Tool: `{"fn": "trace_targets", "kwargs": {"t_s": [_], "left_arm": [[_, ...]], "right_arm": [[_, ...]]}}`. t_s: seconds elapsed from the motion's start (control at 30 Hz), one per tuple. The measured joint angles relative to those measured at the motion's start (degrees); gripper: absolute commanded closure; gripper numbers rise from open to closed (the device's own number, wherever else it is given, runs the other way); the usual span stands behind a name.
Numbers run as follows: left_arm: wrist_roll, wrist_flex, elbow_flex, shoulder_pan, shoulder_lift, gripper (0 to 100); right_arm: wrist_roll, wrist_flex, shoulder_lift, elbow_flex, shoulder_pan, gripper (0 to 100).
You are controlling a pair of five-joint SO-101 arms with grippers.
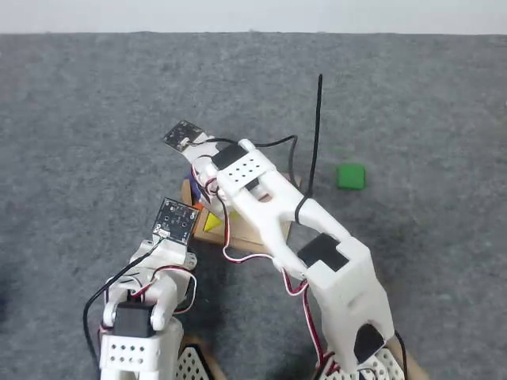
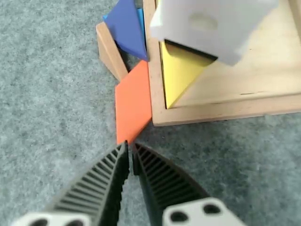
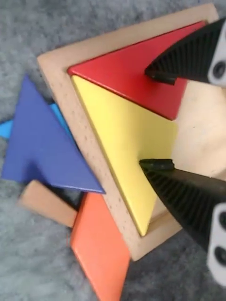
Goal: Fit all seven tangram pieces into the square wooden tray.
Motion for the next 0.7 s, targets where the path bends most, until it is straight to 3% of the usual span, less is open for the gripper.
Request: {"fn": "trace_targets", "kwargs": {"t_s": [0.2, 0.53, 0.7], "left_arm": [[0.0, 0.0, 0.0, 0.0, 0.0, 98], [0.0, 0.0, 0.0, 0.0, 0.0, 98], [0.0, 0.0, 0.0, 0.0, 0.0, 98]], "right_arm": [[-0.7, 0.88, -8.0, 9.58, 2.73, 72.8], [-19.43, -7.56, -20.04, 29.89, 11.25, 72.8], [-21.98, -8.09, -21.19, 30.51, 15.47, 72.8]]}}
